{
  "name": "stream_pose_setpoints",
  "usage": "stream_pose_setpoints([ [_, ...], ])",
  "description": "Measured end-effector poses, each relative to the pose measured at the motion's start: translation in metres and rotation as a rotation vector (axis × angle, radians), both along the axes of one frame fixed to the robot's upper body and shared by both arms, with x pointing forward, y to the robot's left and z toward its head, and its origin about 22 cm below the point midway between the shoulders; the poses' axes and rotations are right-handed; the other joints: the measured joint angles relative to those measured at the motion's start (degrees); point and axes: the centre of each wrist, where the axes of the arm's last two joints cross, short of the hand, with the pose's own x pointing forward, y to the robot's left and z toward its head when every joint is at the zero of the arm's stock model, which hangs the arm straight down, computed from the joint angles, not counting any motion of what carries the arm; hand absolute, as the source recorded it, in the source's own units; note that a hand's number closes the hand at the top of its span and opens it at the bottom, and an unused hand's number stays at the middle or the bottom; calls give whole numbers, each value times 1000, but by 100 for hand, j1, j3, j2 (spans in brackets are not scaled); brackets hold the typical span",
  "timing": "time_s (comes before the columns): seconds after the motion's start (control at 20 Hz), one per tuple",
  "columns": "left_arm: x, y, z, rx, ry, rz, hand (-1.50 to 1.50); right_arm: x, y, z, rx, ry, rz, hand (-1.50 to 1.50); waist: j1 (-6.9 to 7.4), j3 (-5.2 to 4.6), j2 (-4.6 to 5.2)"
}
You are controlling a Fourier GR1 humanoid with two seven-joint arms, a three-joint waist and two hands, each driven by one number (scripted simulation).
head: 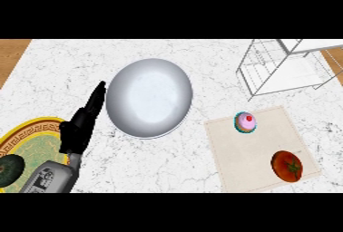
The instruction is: Pick the tomato from the placemat and place it in the tiered shelf
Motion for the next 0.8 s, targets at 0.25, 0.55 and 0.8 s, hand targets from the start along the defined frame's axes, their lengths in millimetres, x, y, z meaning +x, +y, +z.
stream_pose_setpoints([
  [0.25, -7, -4, -1, 2, 0, -10, 0, -19, 25, -4, -35, 1, -20, -150, 46, 4, 6],
  [0.55, 1, -6, 3, -1, 3, -17, 0, -39, 38, -3, -52, -18, -37, -150, 65, 7, 14],
  [0.8, 4, -9, -1, 1, -6, -14, 0, -38, 48, -5, -49, -30, -68, -150, 90, 10, 17],
])
